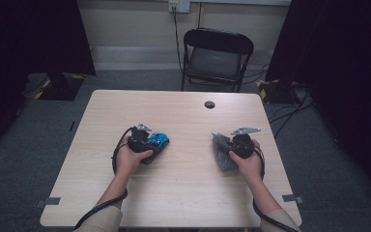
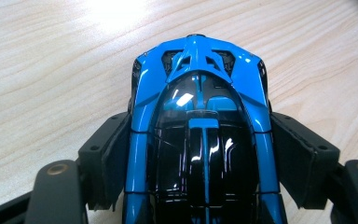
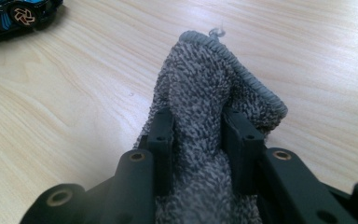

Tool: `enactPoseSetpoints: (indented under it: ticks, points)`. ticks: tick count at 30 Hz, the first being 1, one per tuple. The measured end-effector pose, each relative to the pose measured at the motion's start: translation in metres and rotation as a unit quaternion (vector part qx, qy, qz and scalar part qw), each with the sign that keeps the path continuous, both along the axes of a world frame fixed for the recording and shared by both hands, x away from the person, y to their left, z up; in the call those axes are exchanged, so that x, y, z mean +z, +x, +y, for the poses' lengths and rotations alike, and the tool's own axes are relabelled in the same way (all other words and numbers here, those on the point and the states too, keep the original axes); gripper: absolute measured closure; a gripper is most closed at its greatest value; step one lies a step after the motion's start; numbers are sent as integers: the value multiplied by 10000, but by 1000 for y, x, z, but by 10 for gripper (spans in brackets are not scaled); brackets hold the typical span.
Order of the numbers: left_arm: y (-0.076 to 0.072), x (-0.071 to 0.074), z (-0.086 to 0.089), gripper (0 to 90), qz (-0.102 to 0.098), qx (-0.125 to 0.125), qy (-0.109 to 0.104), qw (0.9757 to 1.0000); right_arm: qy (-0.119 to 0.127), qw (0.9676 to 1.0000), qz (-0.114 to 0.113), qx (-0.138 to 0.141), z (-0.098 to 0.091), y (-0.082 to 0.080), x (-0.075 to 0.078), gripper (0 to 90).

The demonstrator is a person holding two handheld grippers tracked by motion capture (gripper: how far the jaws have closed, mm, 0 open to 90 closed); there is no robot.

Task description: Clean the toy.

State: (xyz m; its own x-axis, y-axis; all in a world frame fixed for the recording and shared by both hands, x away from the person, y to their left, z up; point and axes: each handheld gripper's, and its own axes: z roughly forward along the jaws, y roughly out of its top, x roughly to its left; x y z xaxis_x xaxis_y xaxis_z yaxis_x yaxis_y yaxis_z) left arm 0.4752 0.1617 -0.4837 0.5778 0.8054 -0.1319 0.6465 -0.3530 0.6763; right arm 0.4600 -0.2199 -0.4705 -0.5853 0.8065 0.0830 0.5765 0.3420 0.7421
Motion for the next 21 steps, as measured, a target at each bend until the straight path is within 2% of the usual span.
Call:
enactPoseSetpoints:
  ticks: [10, 21]
  points:
    - [0, -1, -1, 262, 3, 54, 55, 10000, 56, 10000, 76, -22, -2, 0, -2, 629]
    - [-1, -1, -4, 261, -25, 37, 147, 9999, 70, 9999, 112, -55, -5, -3, 0, 513]
